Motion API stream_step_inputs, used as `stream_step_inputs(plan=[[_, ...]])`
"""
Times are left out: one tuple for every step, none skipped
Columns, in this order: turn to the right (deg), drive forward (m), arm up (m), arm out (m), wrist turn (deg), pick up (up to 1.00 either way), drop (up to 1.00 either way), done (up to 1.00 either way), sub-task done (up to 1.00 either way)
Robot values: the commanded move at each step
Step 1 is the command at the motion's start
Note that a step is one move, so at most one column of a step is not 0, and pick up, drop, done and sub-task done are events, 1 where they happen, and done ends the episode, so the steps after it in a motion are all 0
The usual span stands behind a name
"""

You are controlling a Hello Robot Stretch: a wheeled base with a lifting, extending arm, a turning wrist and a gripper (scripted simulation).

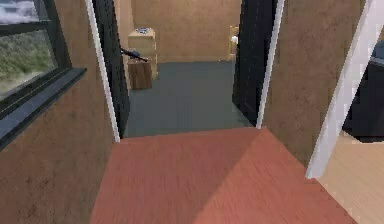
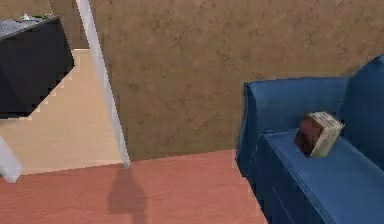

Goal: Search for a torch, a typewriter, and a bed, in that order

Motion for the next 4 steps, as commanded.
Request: stream_step_inputs(plan=[[0.0,1.00,0.00,0.00,0.0,0.00,0.00,0.00,0.00],[0.0,1.00,0.00,0.00,0.0,0.00,0.00,0.00,0.00],[0.0,1.00,0.00,0.00,0.0,0.00,0.00,0.00,0.00],[-6.0,0.00,0.00,0.00,0.0,0.00,0.00,0.00,0.00]])
